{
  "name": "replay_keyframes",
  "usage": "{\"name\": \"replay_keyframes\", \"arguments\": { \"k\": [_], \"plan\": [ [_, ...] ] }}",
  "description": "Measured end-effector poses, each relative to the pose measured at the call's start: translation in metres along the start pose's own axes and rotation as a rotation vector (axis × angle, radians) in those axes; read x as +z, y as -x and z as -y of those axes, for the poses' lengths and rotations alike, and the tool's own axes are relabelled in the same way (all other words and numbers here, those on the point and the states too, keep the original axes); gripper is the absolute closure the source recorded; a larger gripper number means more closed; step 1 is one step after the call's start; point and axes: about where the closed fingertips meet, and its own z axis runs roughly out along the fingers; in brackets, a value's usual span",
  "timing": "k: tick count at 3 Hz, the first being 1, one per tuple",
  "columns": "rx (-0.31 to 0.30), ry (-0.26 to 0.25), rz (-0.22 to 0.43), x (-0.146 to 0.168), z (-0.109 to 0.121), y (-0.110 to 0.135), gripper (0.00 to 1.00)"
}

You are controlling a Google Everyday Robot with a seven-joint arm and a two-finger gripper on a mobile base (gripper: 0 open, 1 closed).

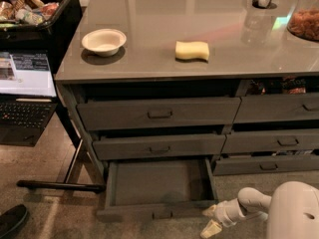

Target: Close bottom drawer

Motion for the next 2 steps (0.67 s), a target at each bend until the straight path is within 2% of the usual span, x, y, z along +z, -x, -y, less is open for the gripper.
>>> {"name": "replay_keyframes", "arguments": {
  "k": [1, 2],
  "plan": [
    [-0.047, 0.003, -0.008, 0.0135, 0.0277, 0.0345, 0.0],
    [-0.047, 0.003, -0.008, 0.0135, 0.0277, 0.0345, 0.0]
  ]
}}
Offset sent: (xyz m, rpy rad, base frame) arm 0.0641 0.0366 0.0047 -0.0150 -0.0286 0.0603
